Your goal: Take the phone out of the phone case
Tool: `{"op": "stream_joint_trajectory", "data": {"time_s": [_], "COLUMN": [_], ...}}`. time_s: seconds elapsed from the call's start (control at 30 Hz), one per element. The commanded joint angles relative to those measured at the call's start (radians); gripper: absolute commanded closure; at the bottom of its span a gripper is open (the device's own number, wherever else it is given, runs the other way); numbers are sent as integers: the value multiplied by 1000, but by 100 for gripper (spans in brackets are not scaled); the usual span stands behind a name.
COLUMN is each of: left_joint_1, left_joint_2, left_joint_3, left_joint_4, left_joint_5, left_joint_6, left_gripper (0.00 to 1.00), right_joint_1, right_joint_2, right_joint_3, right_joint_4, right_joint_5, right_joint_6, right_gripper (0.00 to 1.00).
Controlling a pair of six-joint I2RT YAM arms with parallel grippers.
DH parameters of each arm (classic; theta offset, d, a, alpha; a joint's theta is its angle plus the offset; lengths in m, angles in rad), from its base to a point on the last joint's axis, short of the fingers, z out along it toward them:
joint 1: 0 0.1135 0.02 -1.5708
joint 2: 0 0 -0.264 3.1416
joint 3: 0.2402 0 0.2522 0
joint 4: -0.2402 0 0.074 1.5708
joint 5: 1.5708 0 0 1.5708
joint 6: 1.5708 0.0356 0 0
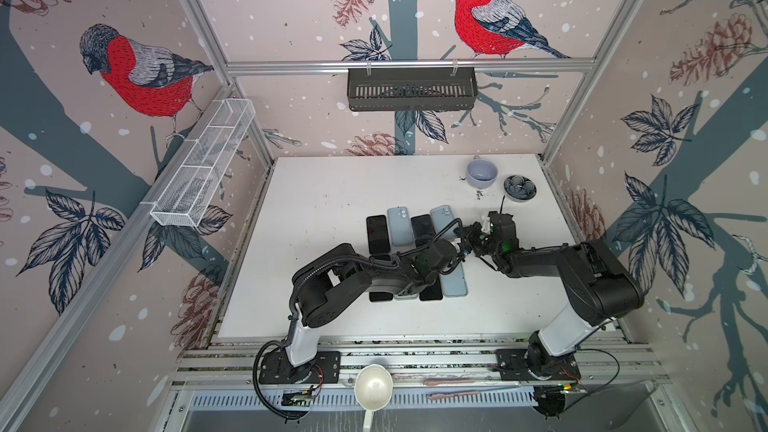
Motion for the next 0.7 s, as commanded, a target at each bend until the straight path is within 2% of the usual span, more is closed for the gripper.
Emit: {"op": "stream_joint_trajectory", "data": {"time_s": [0.0, 0.1, 0.17, 0.4, 0.53, 0.67], "left_joint_1": [0, 0, 2, 5, 7, 15], "left_joint_2": [3, 6, 9, 6, -7, -9], "left_joint_3": [19, 24, 27, 28, 30, 45], "left_joint_4": [67, 64, 67, 46, 35, 4], "left_joint_5": [-5, -7, -14, -28, -23, -23], "left_joint_6": [-1, -4, -10, -42, -58, -89], "left_gripper": [59, 49, 44, 18, 10, 8], "right_joint_1": [-2, -1, -2, -12, -13, -13], "right_joint_2": [10, 14, 12, 3, -24, -48], "right_joint_3": [7, 9, 10, 18, 10, 16], "right_joint_4": [52, 45, 34, -24, -70, -124], "right_joint_5": [-18, -24, -26, -54, -52, -60], "right_joint_6": [11, 4, -2, -51, -79, -105], "right_gripper": [81, 60, 52, 36, 30, 25]}}
